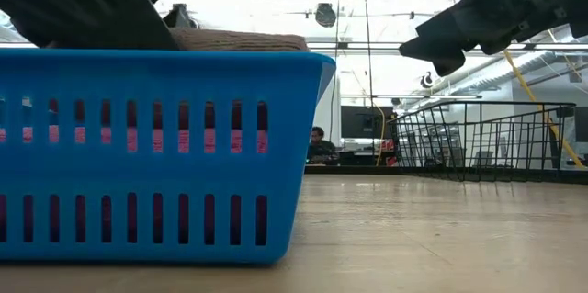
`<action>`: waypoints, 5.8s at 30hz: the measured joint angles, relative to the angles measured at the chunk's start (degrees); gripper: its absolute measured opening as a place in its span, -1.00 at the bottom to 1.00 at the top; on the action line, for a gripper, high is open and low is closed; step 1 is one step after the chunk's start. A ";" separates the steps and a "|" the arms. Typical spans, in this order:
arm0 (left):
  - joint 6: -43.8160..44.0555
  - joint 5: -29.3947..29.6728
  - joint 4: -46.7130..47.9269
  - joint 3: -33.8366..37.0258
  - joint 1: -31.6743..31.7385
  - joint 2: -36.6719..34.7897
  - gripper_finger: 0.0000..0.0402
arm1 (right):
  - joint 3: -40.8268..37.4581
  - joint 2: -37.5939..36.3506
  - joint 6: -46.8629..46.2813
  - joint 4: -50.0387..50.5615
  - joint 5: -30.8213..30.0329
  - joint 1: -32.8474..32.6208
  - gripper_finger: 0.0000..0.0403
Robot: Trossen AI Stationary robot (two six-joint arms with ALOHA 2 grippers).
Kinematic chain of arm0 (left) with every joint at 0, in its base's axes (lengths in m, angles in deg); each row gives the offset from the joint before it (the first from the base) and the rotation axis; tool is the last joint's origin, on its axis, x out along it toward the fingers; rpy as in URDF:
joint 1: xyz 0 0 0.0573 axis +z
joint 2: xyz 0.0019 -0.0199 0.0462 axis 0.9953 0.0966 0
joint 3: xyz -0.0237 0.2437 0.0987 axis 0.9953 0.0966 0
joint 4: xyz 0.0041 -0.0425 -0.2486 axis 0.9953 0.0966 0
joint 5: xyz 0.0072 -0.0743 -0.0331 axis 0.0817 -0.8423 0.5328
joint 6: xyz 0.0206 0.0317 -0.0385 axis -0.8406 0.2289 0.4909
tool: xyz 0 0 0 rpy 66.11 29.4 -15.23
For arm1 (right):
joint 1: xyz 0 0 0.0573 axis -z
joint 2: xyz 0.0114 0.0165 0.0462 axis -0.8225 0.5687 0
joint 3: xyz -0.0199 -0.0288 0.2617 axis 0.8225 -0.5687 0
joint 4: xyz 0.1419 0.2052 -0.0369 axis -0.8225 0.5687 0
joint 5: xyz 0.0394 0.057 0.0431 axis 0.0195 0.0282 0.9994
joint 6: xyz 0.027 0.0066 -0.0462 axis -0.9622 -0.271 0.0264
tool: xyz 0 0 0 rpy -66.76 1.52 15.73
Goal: Pick & place medical supplies in basket/bin
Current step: Put the brown bandage into the bottom blue basket, then put the blue patient gown into the black wire basket
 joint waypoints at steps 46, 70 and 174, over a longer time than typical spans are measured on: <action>-0.09 0.23 -2.45 -0.04 0.81 0.77 0.39 | 0.02 0.00 -0.28 0.96 0.09 -0.02 -0.21; -5.27 0.72 2.99 -0.11 9.76 -23.97 0.39 | 0.02 0.02 -1.38 0.99 0.11 -0.02 -0.21; 24.82 -9.51 -12.01 8.27 58.99 3.42 0.70 | 0.04 0.01 1.33 2.06 -0.12 0.21 -0.21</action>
